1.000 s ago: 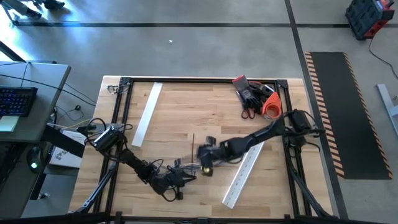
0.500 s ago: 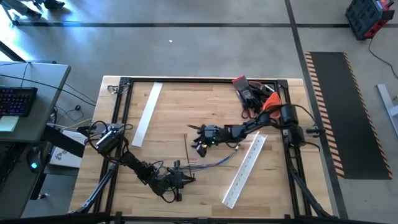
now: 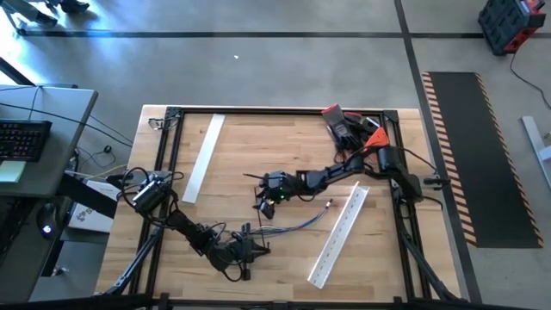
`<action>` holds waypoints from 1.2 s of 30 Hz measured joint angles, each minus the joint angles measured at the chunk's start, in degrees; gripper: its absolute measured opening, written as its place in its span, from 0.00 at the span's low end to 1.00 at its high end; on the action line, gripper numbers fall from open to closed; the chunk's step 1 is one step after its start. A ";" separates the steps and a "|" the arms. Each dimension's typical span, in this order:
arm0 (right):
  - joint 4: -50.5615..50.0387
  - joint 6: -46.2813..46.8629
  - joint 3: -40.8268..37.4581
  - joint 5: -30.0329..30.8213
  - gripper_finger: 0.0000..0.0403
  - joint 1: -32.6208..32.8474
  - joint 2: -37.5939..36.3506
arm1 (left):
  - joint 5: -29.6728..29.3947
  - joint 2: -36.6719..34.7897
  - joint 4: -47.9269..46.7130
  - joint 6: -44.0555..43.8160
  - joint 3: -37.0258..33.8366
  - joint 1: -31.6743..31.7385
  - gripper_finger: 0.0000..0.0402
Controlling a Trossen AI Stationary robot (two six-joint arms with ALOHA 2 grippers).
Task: Ziptie cables
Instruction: Wrap the colored cables with the black zip tie
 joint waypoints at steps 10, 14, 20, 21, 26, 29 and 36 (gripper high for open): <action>1.37 -3.00 -0.18 -2.12 0.47 0.02 0.59 | 0.00 0.00 -0.01 0.35 0.00 0.00 0.00; 4.07 -2.78 -0.17 -1.63 0.33 0.16 1.80 | 0.00 0.00 -0.01 0.38 0.00 0.00 0.00; 3.70 -5.28 -0.13 1.20 0.08 1.02 2.29 | -0.08 0.00 -0.03 -0.03 0.00 -0.02 0.00; 3.76 -5.74 -0.20 1.88 0.04 1.23 2.13 | -0.22 0.00 -0.05 -0.04 0.00 0.00 0.00; 2.07 -9.74 -1.16 7.63 0.00 3.61 -0.21 | -2.39 -0.07 0.17 -0.61 0.00 -0.47 0.00; 1.82 -14.20 -3.42 13.38 0.00 6.07 -3.65 | -4.69 -0.07 0.70 -0.61 -0.02 -1.31 0.00; 2.86 -24.52 -9.21 32.57 0.00 14.03 -10.88 | -10.14 -0.07 3.46 -0.07 -0.04 -2.53 0.00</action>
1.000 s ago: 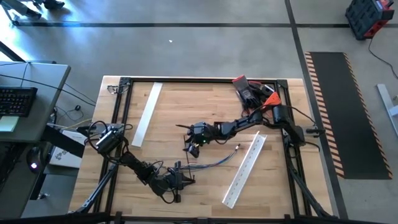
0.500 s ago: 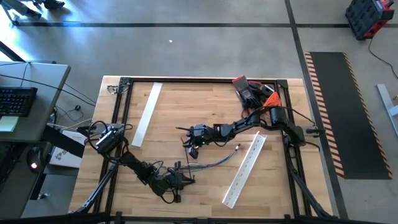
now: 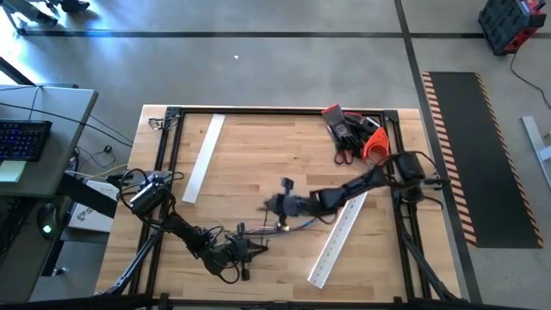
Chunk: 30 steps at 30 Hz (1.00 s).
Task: Ziptie cables
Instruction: Wrap the colored cables with the black zip tie
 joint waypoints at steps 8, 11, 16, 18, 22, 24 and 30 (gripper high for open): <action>1.41 -9.92 -0.14 5.94 0.00 6.34 -0.83 | -1.11 0.00 2.62 0.69 0.00 0.41 0.00; 1.52 -13.66 -0.14 7.38 0.00 7.91 -0.83 | -0.55 0.00 4.17 1.43 0.02 0.55 0.00; 1.51 -16.50 -0.12 9.90 0.00 9.53 -0.85 | 2.35 0.00 4.31 1.45 0.02 1.31 0.00; 1.34 -16.44 -0.12 9.87 0.00 9.74 -0.85 | 3.51 0.00 4.29 1.45 0.02 1.85 0.00; 0.10 -14.48 -0.08 9.10 0.00 9.77 -0.01 | 4.77 0.00 4.27 1.73 0.02 2.65 0.00; -0.05 -12.90 -0.08 7.13 0.00 9.88 0.88 | 5.65 0.00 4.29 2.24 0.02 2.90 0.00; -2.39 -8.96 1.17 7.42 0.00 10.45 2.99 | 5.61 0.00 4.25 2.57 0.02 3.03 0.00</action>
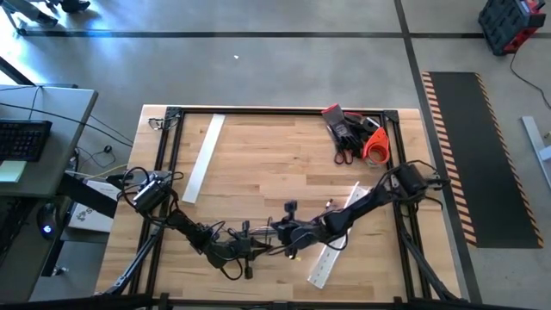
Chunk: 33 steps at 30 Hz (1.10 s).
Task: Ziptie cables
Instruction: Wrap the colored cables with the black zip tie
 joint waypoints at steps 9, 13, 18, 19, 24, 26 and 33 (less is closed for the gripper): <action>-2.50 1.05 0.98 0.02 0.00 -0.07 0.26 | -1.49 -0.15 0.34 -1.24 0.00 0.00 0.07; -3.27 1.07 0.98 0.02 0.00 -0.05 0.26 | -1.50 -0.15 0.94 -2.99 0.00 0.05 0.12; -3.36 1.08 0.98 0.02 0.00 -0.05 0.28 | 0.06 -0.15 1.37 -3.36 0.00 0.85 0.13; -3.36 1.08 0.98 0.02 0.00 -0.05 0.28 | 0.84 -0.15 1.38 -3.66 0.00 1.12 0.13; -3.61 1.08 0.98 0.02 0.00 -0.05 0.28 | 3.20 -0.17 1.80 -4.62 0.02 1.92 0.06; -3.75 1.08 0.98 0.00 0.00 -0.05 0.28 | 2.91 -0.54 1.84 -4.61 0.02 1.92 0.02; -4.17 1.06 1.01 0.01 0.00 0.07 -0.36 | -4.14 -2.25 1.88 0.72 0.02 -0.30 0.00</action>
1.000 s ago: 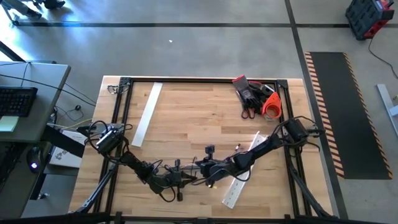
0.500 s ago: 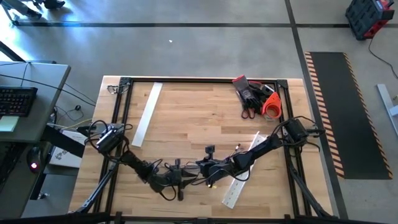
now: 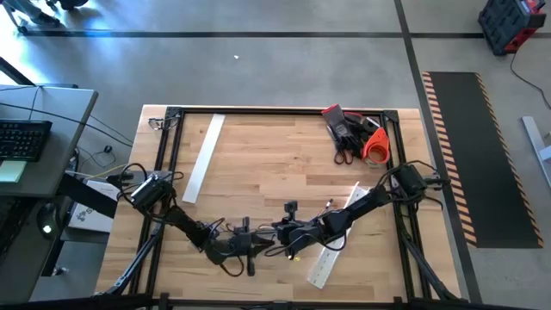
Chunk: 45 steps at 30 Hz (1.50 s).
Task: Ziptie cables
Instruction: Wrap the colored cables with the black zip tie
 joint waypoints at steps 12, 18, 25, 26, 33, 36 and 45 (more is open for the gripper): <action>-6.17 4.84 0.07 -0.72 0.00 0.06 -8.05 | -5.74 1.96 -0.18 -2.81 -0.02 -3.63 0.00; -16.28 12.68 0.08 -4.28 0.15 -1.99 -12.49 | -5.88 2.12 -0.07 -3.24 -0.02 -3.40 0.00; -26.07 18.06 0.07 -11.68 0.48 -5.71 -20.28 | -5.82 2.12 0.33 -3.19 -0.02 -3.42 0.00; -26.17 18.16 0.07 -13.67 0.52 -5.76 -21.36 | -5.67 2.12 0.33 -3.15 -0.01 -3.40 0.00; -14.38 21.43 -0.05 -19.64 0.60 -0.75 -19.22 | -5.39 2.12 0.30 1.13 0.00 -3.40 0.00; -5.46 22.83 -0.13 -20.81 0.59 0.46 -13.68 | -4.32 2.13 0.28 2.84 0.00 -3.26 0.00; 7.54 23.42 2.35 -23.57 0.50 -1.61 -2.94 | -0.53 2.19 -4.40 5.35 1.51 -2.78 0.00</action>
